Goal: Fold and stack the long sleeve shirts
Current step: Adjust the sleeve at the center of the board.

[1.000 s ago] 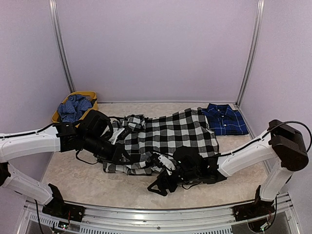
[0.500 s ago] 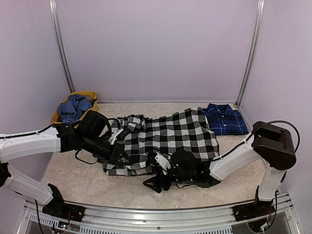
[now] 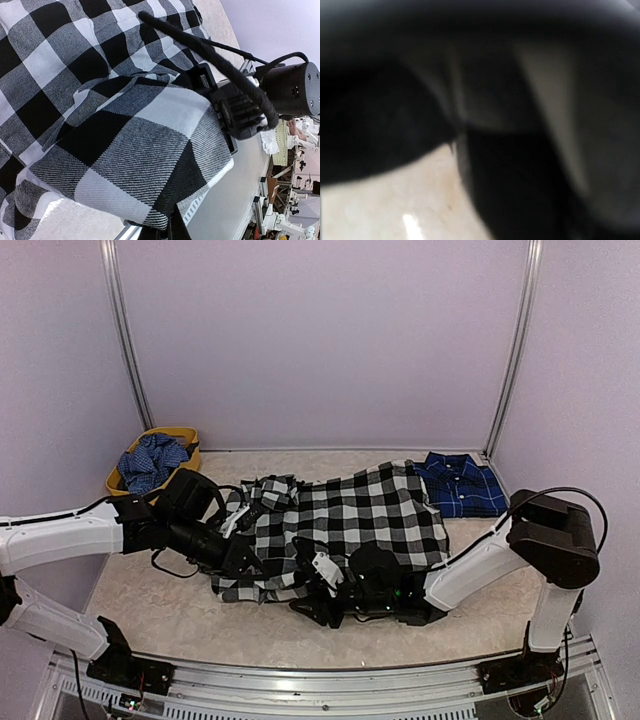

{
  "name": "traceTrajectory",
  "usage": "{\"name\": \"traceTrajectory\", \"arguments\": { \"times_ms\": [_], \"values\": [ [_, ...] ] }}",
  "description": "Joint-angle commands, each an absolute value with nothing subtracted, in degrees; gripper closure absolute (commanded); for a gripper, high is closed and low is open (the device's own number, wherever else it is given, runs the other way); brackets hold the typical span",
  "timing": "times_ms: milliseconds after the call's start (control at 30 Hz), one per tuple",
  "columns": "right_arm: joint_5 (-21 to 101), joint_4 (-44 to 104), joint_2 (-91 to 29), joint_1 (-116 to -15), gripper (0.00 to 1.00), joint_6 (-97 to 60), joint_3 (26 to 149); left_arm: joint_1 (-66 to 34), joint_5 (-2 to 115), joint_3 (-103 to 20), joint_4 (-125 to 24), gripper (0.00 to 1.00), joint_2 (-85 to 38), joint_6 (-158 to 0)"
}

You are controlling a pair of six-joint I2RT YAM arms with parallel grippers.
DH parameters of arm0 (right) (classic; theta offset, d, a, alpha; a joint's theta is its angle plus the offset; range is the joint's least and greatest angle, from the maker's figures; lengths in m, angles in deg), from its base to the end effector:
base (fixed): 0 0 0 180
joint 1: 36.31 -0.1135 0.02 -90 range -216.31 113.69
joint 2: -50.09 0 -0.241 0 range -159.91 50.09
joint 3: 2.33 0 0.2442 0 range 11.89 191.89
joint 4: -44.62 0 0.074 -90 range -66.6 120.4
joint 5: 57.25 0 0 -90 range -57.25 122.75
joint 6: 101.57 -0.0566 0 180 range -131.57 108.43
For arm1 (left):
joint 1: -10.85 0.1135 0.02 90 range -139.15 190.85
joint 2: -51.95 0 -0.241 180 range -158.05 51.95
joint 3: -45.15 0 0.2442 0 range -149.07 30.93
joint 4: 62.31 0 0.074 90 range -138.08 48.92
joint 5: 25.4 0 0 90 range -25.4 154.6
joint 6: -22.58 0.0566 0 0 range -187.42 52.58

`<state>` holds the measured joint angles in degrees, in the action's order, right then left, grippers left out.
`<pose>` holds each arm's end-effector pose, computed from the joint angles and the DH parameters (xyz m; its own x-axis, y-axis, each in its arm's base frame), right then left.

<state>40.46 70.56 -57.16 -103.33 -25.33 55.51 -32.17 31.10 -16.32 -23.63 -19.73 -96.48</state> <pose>0.1373 0.3433 0.1064 -0.3795 -0.2911 -0.8782 -0.8958 0.3529 0.2701 0.1719 -0.2031 0.2077 -0.8867 0.2735 -0.3727 0.4617 0.5662 -0.6829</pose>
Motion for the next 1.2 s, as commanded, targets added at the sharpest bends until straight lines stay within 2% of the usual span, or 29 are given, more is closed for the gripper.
{"name": "traceTrajectory", "arguments": {
  "times_ms": [0, 133, 167, 300, 500, 567, 633, 767, 867, 933, 1167],
  "values": [
    [42.54, 70.49, -59.12, -103.9, 0.66, -23.75, 58.39, -31.09, 30.28, -15.92, -24.74, 1.0, -18.39, -95.4],
    [45.14, 69.3, -56.15, -104.0, 0.95, -26.06, 56.82, -29.2, 30.87, -15.87, -24.37, 1.0, -17.49, -94.64],
    [46.13, 69.08, -54.72, -104.13, 1.0, -27.14, 55.94, -28.93, 31.45, -16.06, -24.23, 1.0, -17.29, -94.07],
    [51.93, 67.01, -48.47, -105.86, 1.0, -32.13, 52.38, -28.7, 33.44, -16.5, -24.16, 0.97, -17.21, -92.49],
    [56.61, 56.35, -40.23, -112.87, 1.0, -37.27, 53.59, -29.11, 33.51, -16.75, -22.71, 0.92, -18.53, -90.79],
    [57.5, 54.89, -38.27, -114.42, 1.0, -39.5, 54.4, -29.25, 34.38, -16.9, -21.56, 0.86, -18.3, -90.06],
    [58.63, 54.64, -36.95, -115.35, 1.0, -41.47, 55.13, -29.39, 35.64, -17.27, -20.6, 0.76, -17.6, -89.58],
    [61.21, 56.75, -35.76, -116.13, 1.0, -44.81, 55.85, -29.87, 39.27, -17.87, -19.44, 0.51, -14.72, -89.23],
    [60.46, 57.07, -35.37, -116.11, 1.0, -46.26, 56.82, -30.02, 42.05, -17.8, -19.39, 0.36, -12.81, -89.02],
    [58.66, 54.58, -35.5, -116.11, 1.0, -46.35, 58.67, -30.02, 44.5, -17.84, -19.41, 0.3, -11.55, -89.04],
    [53.17, 47.46, -35.67, -111.74, 1.0, -50.18, 65.8, -29.76, 55.68, -16.79, -22.22, 0.19, -6.9, -90.18]
  ]
}}
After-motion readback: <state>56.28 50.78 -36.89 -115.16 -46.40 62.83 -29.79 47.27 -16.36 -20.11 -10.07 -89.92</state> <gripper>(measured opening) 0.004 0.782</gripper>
